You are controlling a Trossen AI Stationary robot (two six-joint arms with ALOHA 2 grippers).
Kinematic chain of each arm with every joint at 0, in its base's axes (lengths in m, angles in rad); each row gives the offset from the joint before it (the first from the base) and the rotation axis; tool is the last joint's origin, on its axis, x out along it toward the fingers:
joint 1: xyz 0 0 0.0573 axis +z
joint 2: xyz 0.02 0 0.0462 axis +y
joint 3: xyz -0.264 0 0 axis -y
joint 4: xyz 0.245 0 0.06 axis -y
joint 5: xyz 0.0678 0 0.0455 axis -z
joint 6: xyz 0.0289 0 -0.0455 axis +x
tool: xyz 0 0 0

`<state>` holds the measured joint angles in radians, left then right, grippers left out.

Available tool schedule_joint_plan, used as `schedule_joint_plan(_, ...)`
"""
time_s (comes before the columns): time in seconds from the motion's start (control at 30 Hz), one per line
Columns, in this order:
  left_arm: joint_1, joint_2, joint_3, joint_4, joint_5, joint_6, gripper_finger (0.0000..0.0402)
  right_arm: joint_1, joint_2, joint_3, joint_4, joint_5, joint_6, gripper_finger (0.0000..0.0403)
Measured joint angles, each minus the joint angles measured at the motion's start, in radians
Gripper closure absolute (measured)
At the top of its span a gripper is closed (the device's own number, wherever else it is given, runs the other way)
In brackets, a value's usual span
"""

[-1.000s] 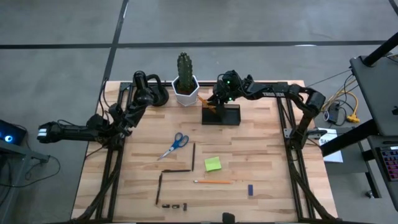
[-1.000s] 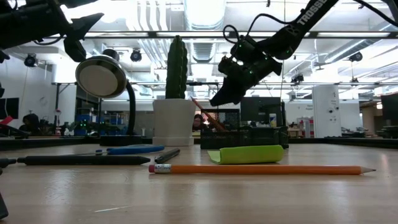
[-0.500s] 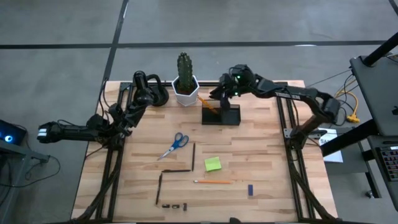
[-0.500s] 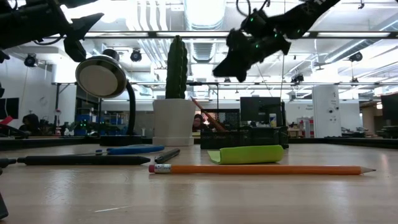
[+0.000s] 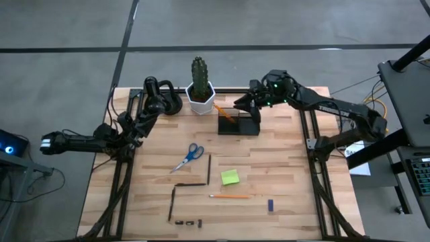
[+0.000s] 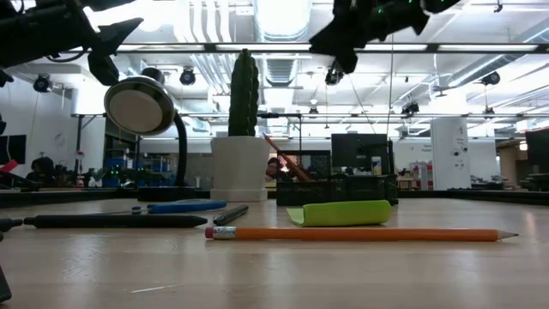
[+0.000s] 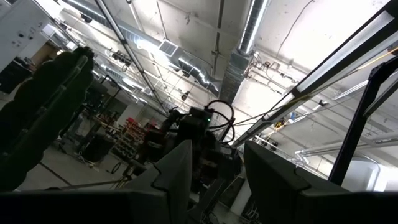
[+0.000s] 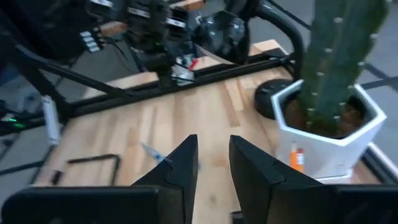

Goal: Pick and place office supplies into organizer
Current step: Put the eraser into the bottom section of the desk organizer

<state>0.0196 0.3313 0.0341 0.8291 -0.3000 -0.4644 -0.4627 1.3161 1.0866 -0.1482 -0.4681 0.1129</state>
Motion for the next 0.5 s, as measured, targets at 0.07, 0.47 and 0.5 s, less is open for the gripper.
schedule_joint_plan(0.07, 0.000, 0.000, 0.000, 0.000, 0.000, 0.000, 0.0272, 0.024, -0.022, 0.000, -0.011, 0.000, 0.034, 0.0323)
schedule_joint_plan(0.47, 0.000, 0.000, 0.000, 0.000, 0.000, 0.000, 0.0272, 0.186, -0.046, 0.000, -0.061, 0.000, 0.361, 0.0323)
schedule_joint_plan(0.5, 0.000, 0.000, 0.000, 0.000, 0.001, 0.000, 0.0272, 0.201, -0.045, 0.000, -0.068, 0.002, 0.391, 0.0323)
